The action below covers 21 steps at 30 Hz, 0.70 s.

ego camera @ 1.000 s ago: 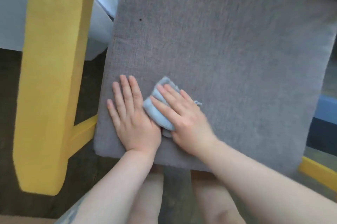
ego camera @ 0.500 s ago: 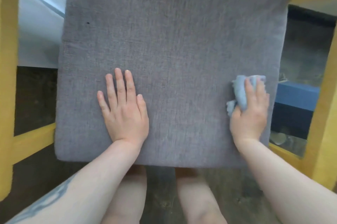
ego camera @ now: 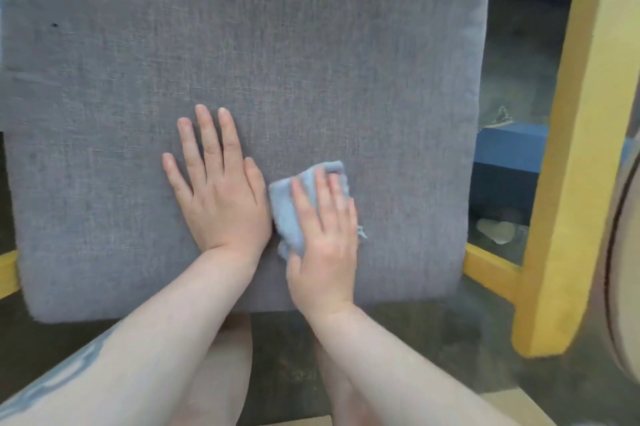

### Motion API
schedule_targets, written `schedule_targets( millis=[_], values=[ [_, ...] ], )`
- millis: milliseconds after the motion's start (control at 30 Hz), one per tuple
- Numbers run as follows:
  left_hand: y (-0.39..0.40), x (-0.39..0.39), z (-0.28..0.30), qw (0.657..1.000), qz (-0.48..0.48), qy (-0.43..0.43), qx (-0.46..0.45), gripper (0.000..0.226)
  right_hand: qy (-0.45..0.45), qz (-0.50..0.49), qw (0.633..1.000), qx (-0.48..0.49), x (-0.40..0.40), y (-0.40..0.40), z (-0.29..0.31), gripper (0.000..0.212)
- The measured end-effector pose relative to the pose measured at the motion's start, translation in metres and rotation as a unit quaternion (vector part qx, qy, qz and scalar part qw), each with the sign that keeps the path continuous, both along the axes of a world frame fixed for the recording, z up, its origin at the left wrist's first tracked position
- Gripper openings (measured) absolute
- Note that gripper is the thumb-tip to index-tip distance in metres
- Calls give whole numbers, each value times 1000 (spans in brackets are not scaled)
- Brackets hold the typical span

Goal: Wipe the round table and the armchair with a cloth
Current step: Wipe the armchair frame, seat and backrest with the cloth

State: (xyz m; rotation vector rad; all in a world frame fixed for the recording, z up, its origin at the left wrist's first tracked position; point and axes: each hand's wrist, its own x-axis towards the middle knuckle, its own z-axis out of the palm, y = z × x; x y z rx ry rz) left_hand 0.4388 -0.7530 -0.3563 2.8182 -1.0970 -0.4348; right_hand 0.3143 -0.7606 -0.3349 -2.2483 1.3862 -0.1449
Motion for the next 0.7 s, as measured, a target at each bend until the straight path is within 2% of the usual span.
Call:
schedule_targets(
  millis=[33, 67, 100, 133, 167, 233, 267, 300, 333, 367, 400, 433, 467, 500, 533, 567, 600, 633, 667, 700],
  values=[
    [-1, 0, 0, 1000, 0, 3, -1, 62, -4, 127, 992, -9, -21, 0, 0, 65],
    [-1, 0, 1, 1000, -1, 6, 1, 62, 7, 185, 982, -24, -48, -12, 1, 63],
    [-1, -1, 2, 1000, -2, 7, 5, 62, 35, 164, 985, -42, -71, -27, 1, 63],
    [-1, -2, 2, 1000, -1, 4, 8, 62, 59, 74, 994, -56, -82, -46, -2, 63],
    [-2, -3, 3, 1000, 0, -1, 10, 62, 71, -60, 994, -59, -78, -67, -4, 64],
    [-6, -3, 1, 1000, -11, -5, 10, 62, 55, -308, 948, -54, -27, -103, -16, 66],
    [-10, -1, 1, 1000, -19, -6, 8, 62, 46, -346, 936, -52, 6, -113, -16, 70],
    [-14, 3, 0, 1000, -29, -7, 5, 62, 35, -297, 953, -54, 30, -117, -15, 74],
    [-20, 10, -2, 999, -42, -8, 1, 62, 26, -181, 982, -55, 44, -116, -18, 76],
    [-27, 19, -4, 998, -58, -8, -4, 62, 15, -11, 999, -46, 44, -110, -20, 75],
    [-33, 30, -6, 997, -76, -9, -7, 61, 5, 152, 988, -42, 33, -109, -22, 71],
    [-38, 43, -7, 995, -97, -10, -9, 61, -5, 279, 959, -53, 18, -126, -25, 66],
    [-41, 56, -7, 993, -116, -12, -11, 61, 8, 352, 933, -72, 6, -153, -26, 64],
    [-43, 69, -7, 991, -129, -14, -12, 61, 22, 337, 938, -78, 0, -178, -28, 62],
    [-44, 80, -7, 991, -134, -18, -14, 61, 26, 238, 968, -74, 3, -199, -29, 59],
    [-44, 88, -7, 991, -130, -22, -16, 61, 26, 87, 993, -69, 17, -208, -28, 56],
    [-45, 91, -8, 992, -121, -27, -20, 61, 38, -66, 994, -76, 44, -201, -31, 56],
    [-47, 90, -9, 993, -111, -30, -23, 61, 44, -152, 985, -70, 78, -184, -31, 58],
    [-49, 86, -9, 995, -96, -28, -25, 61, 34, -144, 987, -58, 110, -165, -27, 61],
    [-50, 83, -9, 996, -80, -21, -28, 62, 6, -41, 999, -25, 130, -147, -27, 62]
  ],
)
